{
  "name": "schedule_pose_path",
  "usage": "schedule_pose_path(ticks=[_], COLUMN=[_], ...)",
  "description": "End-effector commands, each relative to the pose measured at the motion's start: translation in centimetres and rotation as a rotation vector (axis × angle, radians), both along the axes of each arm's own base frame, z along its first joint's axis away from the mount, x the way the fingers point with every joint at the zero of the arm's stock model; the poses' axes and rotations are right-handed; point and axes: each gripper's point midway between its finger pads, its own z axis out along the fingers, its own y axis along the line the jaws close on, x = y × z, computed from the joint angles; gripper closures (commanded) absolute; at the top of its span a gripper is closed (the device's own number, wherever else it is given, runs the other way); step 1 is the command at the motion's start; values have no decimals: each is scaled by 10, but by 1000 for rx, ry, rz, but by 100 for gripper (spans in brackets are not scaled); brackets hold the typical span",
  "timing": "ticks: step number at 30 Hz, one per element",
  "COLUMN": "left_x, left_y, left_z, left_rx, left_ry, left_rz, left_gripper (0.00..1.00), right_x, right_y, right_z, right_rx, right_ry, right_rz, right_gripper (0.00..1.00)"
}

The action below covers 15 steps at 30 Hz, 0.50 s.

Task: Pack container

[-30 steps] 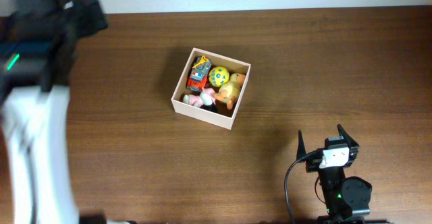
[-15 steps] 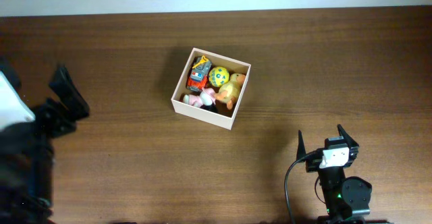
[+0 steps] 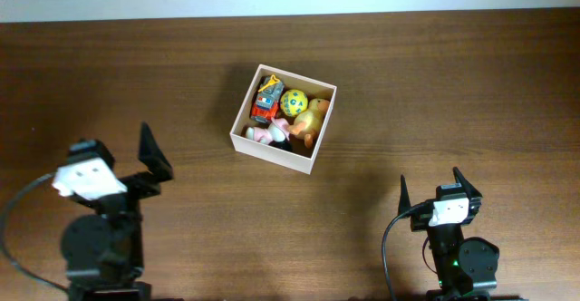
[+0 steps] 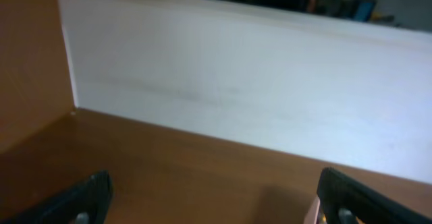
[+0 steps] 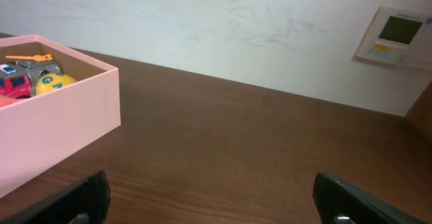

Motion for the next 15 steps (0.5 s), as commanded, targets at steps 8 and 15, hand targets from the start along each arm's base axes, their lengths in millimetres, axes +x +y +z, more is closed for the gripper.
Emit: schedule_pose_path(ticks=[8, 15], left_x=[-13, -22], left_y=[-20, -21], left_z=[-61, -75], left_rx=[19, 21], left_ry=[-85, -117], left_rz=[-112, -116], left_gripper=[1, 1], right_x=[0, 0], right_y=[0, 0], right_z=[-2, -2], right_rx=[8, 8], right_ry=[2, 2], right_rz=[1, 1], right_gripper=[1, 1])
